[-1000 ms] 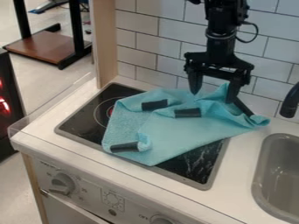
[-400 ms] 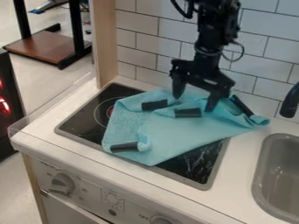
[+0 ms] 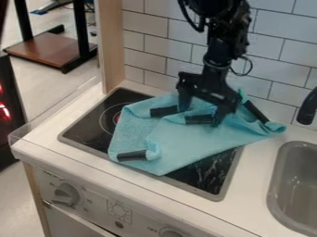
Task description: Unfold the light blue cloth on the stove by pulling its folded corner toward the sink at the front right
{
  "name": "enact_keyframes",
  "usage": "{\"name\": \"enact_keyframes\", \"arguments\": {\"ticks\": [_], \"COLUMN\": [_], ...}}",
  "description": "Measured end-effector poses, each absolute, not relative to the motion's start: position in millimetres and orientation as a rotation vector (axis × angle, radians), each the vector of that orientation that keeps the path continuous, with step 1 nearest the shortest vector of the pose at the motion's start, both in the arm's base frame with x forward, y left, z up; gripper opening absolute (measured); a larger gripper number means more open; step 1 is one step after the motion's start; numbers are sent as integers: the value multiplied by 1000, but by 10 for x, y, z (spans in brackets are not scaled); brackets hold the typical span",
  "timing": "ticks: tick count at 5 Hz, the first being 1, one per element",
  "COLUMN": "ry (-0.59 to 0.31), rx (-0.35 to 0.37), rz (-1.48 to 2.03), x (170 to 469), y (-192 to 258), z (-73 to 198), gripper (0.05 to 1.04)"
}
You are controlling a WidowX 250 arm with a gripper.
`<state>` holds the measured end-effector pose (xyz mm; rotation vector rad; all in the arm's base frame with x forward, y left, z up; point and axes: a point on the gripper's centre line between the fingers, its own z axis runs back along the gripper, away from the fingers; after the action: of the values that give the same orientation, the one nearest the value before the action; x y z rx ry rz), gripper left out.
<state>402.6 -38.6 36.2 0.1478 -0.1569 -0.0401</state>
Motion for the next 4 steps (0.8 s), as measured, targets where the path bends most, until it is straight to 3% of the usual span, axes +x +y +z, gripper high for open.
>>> {"name": "enact_keyframes", "arguments": {"ticks": [2,3,4], "ry": [-113,-114,-102], "rx": [177,184,188], "rz": [5,40,53], "x": [4079,4115,4116], "y": [-256,-157,-145], "z": [216,210,163], "gripper": [940,729,420]}}
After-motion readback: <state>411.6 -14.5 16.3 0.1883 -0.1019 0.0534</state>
